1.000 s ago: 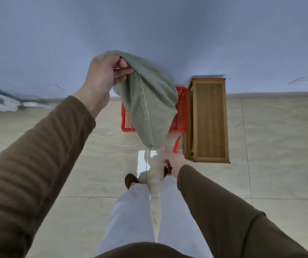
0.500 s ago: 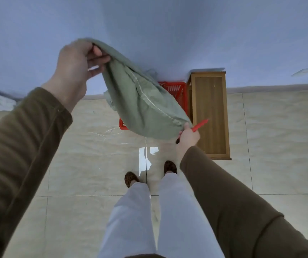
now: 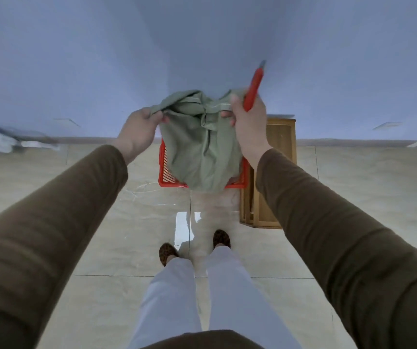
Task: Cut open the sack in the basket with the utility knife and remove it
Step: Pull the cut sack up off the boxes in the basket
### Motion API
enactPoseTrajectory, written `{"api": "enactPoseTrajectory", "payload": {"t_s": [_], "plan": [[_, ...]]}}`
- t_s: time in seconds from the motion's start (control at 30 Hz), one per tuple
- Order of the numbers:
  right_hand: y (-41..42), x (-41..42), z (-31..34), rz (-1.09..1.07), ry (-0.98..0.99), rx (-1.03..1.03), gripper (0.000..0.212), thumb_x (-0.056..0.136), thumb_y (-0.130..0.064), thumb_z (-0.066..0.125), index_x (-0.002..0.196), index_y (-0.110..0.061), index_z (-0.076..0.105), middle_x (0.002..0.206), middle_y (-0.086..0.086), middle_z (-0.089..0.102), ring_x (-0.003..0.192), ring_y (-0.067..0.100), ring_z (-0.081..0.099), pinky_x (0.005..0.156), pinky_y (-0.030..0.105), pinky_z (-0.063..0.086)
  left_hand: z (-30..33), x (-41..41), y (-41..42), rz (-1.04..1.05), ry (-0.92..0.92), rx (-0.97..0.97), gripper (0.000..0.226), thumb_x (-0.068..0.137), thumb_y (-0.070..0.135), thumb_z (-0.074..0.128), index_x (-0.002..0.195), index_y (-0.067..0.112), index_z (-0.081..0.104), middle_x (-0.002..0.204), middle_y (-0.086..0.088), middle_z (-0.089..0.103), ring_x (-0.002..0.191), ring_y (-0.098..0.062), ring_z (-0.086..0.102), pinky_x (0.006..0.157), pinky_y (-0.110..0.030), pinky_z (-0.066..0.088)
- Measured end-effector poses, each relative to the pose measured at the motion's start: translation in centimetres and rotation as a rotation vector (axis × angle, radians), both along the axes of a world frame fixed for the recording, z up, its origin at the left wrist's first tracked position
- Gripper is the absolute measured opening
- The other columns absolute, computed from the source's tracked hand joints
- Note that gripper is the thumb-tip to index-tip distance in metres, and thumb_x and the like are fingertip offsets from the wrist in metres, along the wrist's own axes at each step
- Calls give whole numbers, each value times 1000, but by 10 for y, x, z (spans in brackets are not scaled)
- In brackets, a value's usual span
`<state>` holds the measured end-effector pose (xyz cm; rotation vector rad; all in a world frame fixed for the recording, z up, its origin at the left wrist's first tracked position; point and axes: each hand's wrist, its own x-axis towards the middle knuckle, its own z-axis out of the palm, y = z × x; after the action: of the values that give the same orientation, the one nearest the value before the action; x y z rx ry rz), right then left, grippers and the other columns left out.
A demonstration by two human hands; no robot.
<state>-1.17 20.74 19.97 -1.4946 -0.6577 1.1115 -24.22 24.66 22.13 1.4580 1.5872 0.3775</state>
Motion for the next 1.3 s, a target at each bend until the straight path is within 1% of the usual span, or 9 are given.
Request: {"api": "enactPoseTrajectory", "payload": {"t_s": [0.13, 0.27, 0.37, 0.53, 0.63, 0.9, 1.0, 1.1, 1.3], "plan": [[2, -35, -9, 495, -165, -129, 68, 91, -6, 75, 149, -13, 41, 105, 1, 60, 76, 8, 63, 74, 24, 56, 2, 34, -7, -183, -127, -105, 30, 104, 21, 53, 119, 0, 68, 112, -8, 67, 103, -20, 59, 84, -26, 46], [16, -34, -18, 397, -287, -258, 18, 93, -4, 69, 106, -17, 68, 81, 2, 65, 81, 25, 65, 78, 35, 53, -11, 27, -14, -76, -315, -189, 14, 100, 10, 61, 112, 8, 66, 106, -5, 68, 97, -17, 63, 96, -33, 48], [35, -28, -2, 289, -391, -208, 22, 96, 0, 55, 94, -19, 67, 82, 6, 66, 85, 34, 69, 85, 49, 58, -13, 15, -27, 137, -315, -153, 37, 107, 16, 52, 144, 11, 55, 127, 3, 60, 105, -7, 59, 88, -15, 46], [41, -29, 14, 386, -497, -162, 37, 95, 2, 49, 75, -26, 62, 69, 2, 65, 72, 31, 72, 82, 47, 62, -23, 18, -39, 52, -267, -173, 57, 113, 25, 36, 165, 15, 14, 157, 7, 34, 146, -12, 31, 113, -17, 28], [49, -24, 30, 260, -518, -94, 33, 96, -3, 49, 76, -27, 59, 73, 0, 65, 69, 20, 69, 72, 41, 60, -17, 31, -34, 39, -282, -66, 56, 112, 14, 37, 163, 18, 14, 164, 2, 33, 151, -15, 28, 114, -10, 26], [67, -17, 92, 330, -575, 11, 36, 92, 3, 50, 77, -28, 63, 66, -5, 62, 62, 15, 64, 77, 46, 63, 5, 43, -5, -87, -260, -28, 91, 95, 22, 51, 167, 27, -5, 173, -7, 20, 157, -26, 28, 128, -46, 27], [68, -14, 108, 225, -572, 55, 35, 98, -1, 48, 78, -27, 62, 67, -8, 61, 52, -2, 61, 64, 28, 58, 21, 48, 0, -2, -325, 13, 89, 105, 10, 49, 164, 26, -16, 175, -5, 11, 159, -24, 23, 128, -43, 26], [71, -16, 130, 290, -618, 93, 31, 95, -4, 46, 79, -26, 63, 70, -9, 61, 65, 10, 63, 74, 38, 60, 30, 44, 5, -22, -331, 18, 104, 100, 16, 59, 161, 31, -24, 175, -2, 8, 159, -22, 22, 128, -45, 26], [89, -26, 173, 287, -669, 174, 25, 90, -4, 46, 84, -18, 66, 76, -6, 60, 73, 14, 59, 68, 28, 45, 70, 51, 13, -8, -426, 35, 116, 95, 17, 66, 159, 28, -30, 175, 2, 6, 158, -14, 22, 128, -45, 26]]}}
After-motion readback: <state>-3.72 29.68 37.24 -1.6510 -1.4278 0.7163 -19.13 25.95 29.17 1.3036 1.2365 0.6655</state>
